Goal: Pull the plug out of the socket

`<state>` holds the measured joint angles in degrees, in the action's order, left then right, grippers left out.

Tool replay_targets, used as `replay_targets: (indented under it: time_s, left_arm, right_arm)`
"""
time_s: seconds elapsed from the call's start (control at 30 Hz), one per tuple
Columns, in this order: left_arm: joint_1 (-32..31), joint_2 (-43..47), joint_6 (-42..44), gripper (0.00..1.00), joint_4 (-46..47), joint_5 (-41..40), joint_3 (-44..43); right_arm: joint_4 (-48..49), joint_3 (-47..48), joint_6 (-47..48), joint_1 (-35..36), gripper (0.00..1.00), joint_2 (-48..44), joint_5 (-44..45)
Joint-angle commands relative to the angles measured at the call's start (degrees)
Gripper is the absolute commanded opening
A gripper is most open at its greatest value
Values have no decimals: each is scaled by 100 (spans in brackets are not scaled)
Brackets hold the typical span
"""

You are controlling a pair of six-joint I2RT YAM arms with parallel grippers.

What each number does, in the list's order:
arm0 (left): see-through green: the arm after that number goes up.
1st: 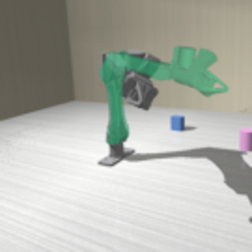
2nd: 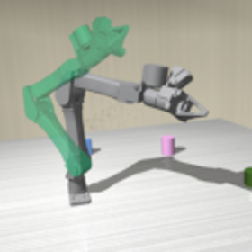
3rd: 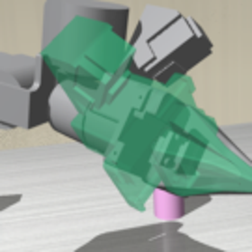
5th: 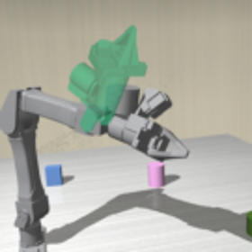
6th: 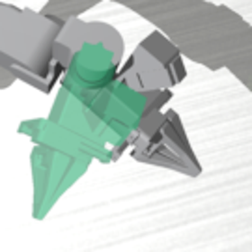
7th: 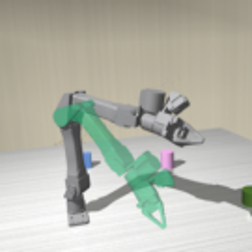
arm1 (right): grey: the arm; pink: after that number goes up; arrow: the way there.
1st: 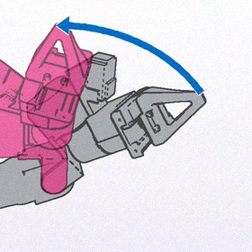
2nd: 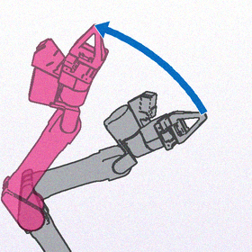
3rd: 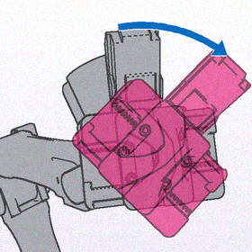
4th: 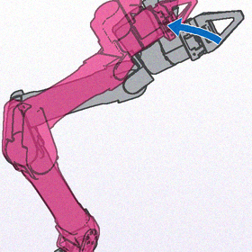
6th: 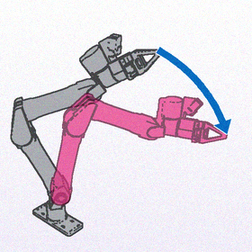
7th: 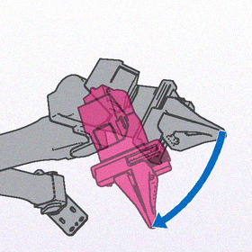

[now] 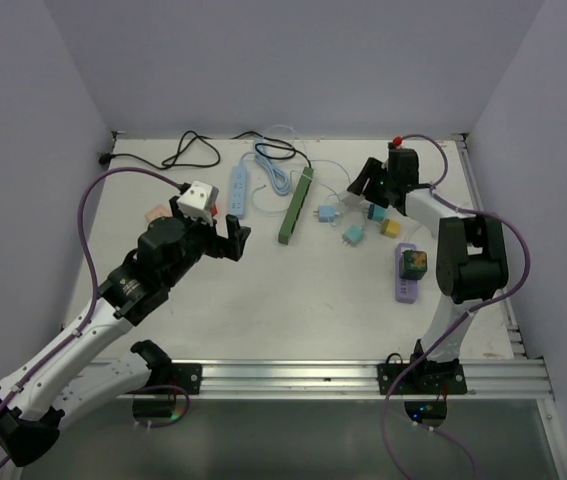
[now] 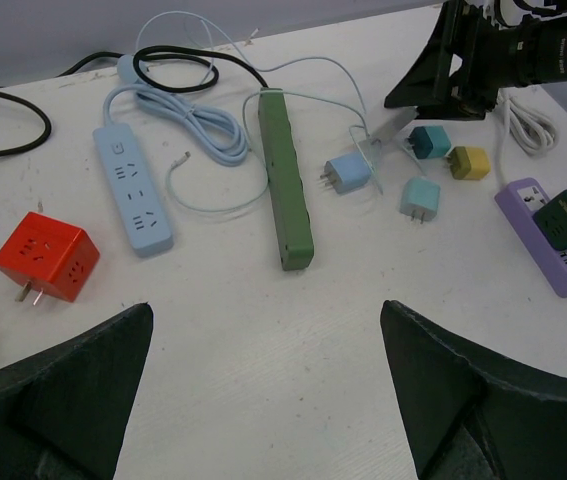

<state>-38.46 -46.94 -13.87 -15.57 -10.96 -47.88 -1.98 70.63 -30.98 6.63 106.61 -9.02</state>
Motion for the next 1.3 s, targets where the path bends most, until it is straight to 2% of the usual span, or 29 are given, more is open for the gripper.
replay_targets:
  time_s: [0.0,0.03,0.13,0.33,0.43,0.57,0.8,0.97,1.1,1.27]
  left_arm:
    - [-39,-8,139,99,63,-100,15]
    - [-30,-8,147,99,63,-82,7]
    - [-30,-17,148,100,54,-90,7]
    - [-39,-35,156,100,46,-46,7]
    - [-30,-17,148,99,46,-11,-2]
    - [-30,-43,148,100,63,41,7]
    - [-30,-17,130,100,63,156,-2]
    - [-39,9,121,99,72,173,-2]
    - [-30,71,104,100,72,199,-2]
    - [-39,88,104,100,81,235,7]
  right_arm:
    - [251,223,-119,31,59,1,-363]
    - [216,197,-84,31,64,-26,-364]
    - [215,30,13,31,70,-297,-285]
    - [-706,64,347,31,78,-1096,-83]
    - [-1338,135,566,31,78,-1475,180]
    - [-2436,179,900,22,78,-2361,1310]
    - [-3835,-286,1095,5,86,-3321,2421]
    - [-4240,-971,866,-13,89,-3638,2606]
    - [-4302,-1350,726,-13,99,-3761,2792]
    - [-4302,-1675,585,-13,99,-3638,2580]
